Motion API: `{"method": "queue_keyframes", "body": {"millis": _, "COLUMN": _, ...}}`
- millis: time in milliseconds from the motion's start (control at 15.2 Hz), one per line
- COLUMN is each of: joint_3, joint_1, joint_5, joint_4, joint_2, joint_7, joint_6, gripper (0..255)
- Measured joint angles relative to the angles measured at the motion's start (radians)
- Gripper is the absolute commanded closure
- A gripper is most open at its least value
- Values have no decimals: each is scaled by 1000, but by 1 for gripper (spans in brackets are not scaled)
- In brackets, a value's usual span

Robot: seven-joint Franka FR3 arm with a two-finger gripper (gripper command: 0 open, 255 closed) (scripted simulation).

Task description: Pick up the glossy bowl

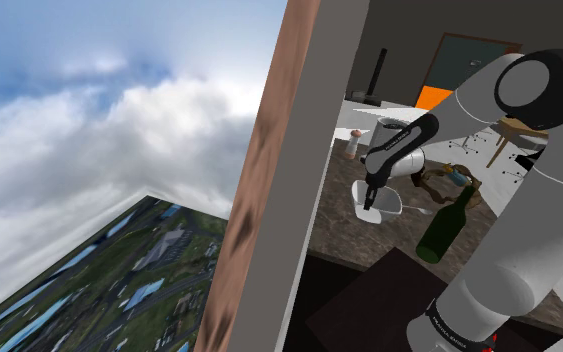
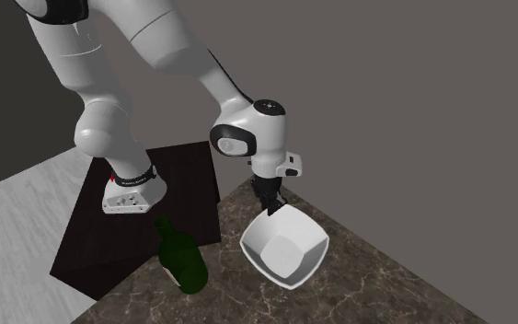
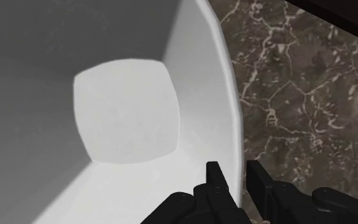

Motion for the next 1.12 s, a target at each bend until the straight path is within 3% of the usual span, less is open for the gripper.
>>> {"method": "queue_keyframes", "body": {"millis": 1122, "joint_3": 6, "joint_1": 0, "joint_5": -86, "joint_4": 51, "joint_2": -186, "joint_7": 50, "joint_6": -228, "gripper": 255}}
